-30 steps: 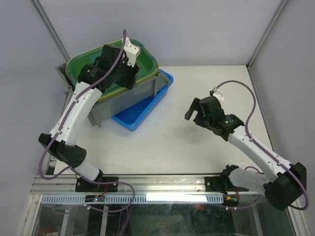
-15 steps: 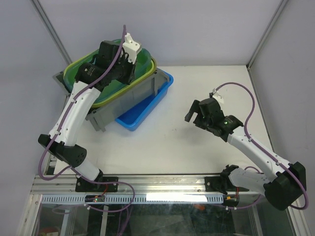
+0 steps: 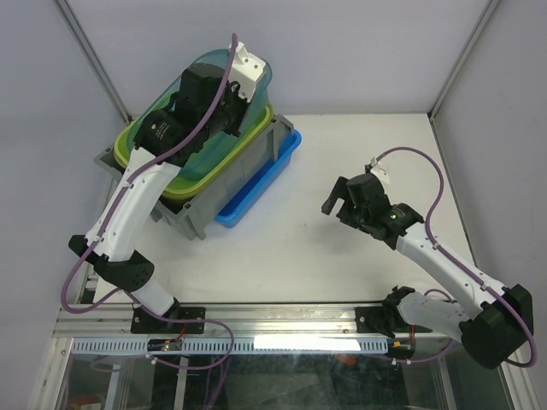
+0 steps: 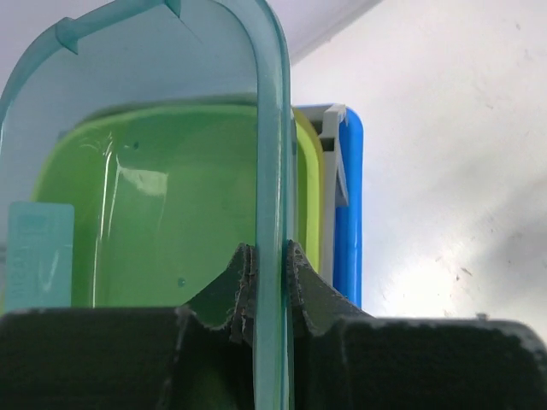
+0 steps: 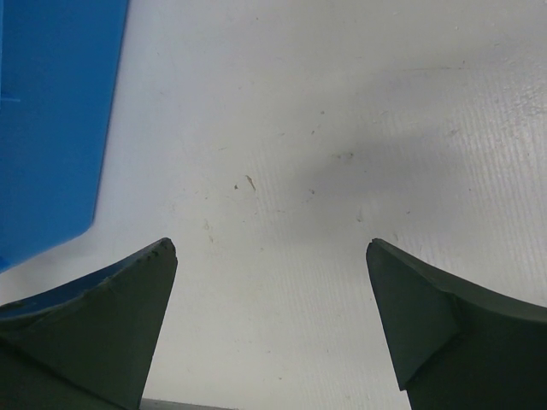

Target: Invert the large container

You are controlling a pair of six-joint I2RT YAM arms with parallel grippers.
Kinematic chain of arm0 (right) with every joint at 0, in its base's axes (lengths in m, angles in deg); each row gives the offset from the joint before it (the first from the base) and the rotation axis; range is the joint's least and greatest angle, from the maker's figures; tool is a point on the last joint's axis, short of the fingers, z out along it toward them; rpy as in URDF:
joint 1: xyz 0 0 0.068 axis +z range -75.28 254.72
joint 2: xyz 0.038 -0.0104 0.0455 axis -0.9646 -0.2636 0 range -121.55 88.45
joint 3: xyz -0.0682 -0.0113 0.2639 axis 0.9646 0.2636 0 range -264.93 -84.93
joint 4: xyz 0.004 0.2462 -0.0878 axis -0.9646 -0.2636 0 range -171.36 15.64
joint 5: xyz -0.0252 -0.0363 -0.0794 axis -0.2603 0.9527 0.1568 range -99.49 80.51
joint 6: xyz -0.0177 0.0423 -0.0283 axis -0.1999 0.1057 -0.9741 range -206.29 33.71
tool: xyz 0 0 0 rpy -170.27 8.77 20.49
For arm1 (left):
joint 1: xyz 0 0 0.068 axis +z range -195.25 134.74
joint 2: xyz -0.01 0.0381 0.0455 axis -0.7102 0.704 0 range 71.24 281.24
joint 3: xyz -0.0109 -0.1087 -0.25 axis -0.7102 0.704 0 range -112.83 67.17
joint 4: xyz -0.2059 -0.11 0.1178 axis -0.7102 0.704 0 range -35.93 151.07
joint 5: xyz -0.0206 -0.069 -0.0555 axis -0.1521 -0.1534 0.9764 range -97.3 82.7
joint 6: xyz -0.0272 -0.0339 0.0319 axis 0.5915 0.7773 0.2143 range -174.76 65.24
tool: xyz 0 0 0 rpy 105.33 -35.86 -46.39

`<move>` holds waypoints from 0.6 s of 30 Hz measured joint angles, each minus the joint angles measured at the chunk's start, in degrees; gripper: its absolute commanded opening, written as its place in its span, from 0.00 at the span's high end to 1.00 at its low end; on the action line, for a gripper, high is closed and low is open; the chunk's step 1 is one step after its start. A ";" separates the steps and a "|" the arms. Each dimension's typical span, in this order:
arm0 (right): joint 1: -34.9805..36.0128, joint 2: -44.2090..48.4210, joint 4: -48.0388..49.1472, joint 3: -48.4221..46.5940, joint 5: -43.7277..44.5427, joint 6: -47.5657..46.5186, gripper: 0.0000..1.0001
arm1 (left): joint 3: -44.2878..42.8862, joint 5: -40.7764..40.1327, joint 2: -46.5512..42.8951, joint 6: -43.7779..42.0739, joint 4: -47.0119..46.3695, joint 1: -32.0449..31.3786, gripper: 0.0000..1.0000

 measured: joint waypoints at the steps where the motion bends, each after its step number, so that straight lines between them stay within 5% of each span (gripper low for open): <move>1: 0.00 0.17 -0.04 0.20 0.00 0.04 0.02 | -0.26 -0.83 0.00 -0.50 -0.92 -0.63 1.00; 18: 0.00 4.74 -4.79 -0.52 3.58 0.15 0.02 | -14.45 -15.93 4.13 -17.42 -25.09 -21.03 1.00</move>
